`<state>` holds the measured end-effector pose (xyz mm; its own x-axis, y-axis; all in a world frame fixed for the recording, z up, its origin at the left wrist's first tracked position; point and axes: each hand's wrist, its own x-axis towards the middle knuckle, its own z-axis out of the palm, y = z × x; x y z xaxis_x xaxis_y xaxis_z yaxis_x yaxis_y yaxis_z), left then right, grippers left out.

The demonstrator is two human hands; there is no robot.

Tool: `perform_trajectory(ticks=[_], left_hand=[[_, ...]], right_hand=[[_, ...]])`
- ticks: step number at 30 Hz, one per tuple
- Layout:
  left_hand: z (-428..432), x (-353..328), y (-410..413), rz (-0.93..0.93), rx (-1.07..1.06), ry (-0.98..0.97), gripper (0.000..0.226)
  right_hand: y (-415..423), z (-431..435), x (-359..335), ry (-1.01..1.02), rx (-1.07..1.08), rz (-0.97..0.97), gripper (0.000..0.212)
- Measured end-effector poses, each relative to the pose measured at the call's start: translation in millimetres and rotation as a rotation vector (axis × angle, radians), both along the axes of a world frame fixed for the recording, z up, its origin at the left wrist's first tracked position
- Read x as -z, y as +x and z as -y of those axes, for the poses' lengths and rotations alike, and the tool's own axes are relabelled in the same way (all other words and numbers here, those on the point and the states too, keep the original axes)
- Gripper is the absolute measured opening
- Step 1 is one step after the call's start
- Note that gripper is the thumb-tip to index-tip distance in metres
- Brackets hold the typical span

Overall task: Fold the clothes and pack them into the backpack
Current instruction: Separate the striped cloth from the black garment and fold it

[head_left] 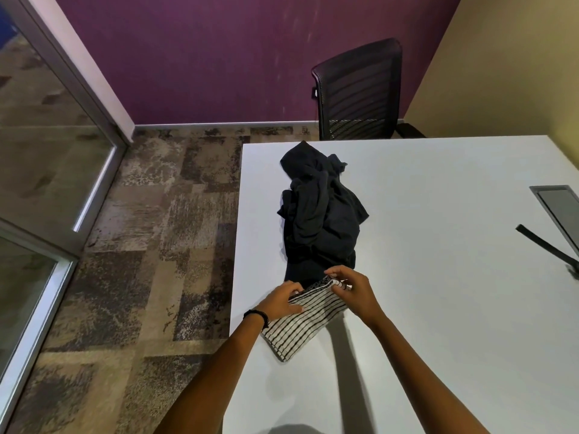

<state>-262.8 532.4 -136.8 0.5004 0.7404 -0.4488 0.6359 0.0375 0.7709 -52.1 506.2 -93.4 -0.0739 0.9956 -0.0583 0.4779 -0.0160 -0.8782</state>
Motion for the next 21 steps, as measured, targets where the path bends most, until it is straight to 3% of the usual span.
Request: perform_trajectory(ticks=[4, 8, 11, 16, 18, 21], left_hand=[[-1.6, -7.6, 0.6, 0.034, 0.056, -0.122, 0.03], [-2.8, -12.5, 2.0, 0.057, 0.057, -0.17, 0.056], [-4.5, -15.9, 1.8, 0.078, 0.046, -0.189, 0.055], [-3.8, -22.9, -0.9, 0.225, -0.073, -0.286, 0.05], [-5.9, -26.5, -0.8, 0.268, -0.116, -0.311, 0.05], [-9.8, -29.5, -1.5, 0.307, -0.163, -0.317, 0.05]], right_hand=[[-0.4, -5.1, 0.2, 0.019, 0.014, -0.023, 0.033], [2.7, -6.7, 0.2, 0.129, 0.077, -0.055, 0.03], [8.4, -0.7, 7.7, 0.139, 0.269, -0.087, 0.038], [14.4, 18.8, 23.0, -0.21, 0.622, -0.322, 0.042], [17.9, 22.5, 24.9, -0.411, 0.607, -0.501, 0.037], [20.9, 25.7, 29.3, -0.602, 0.374, -0.528, 0.032]])
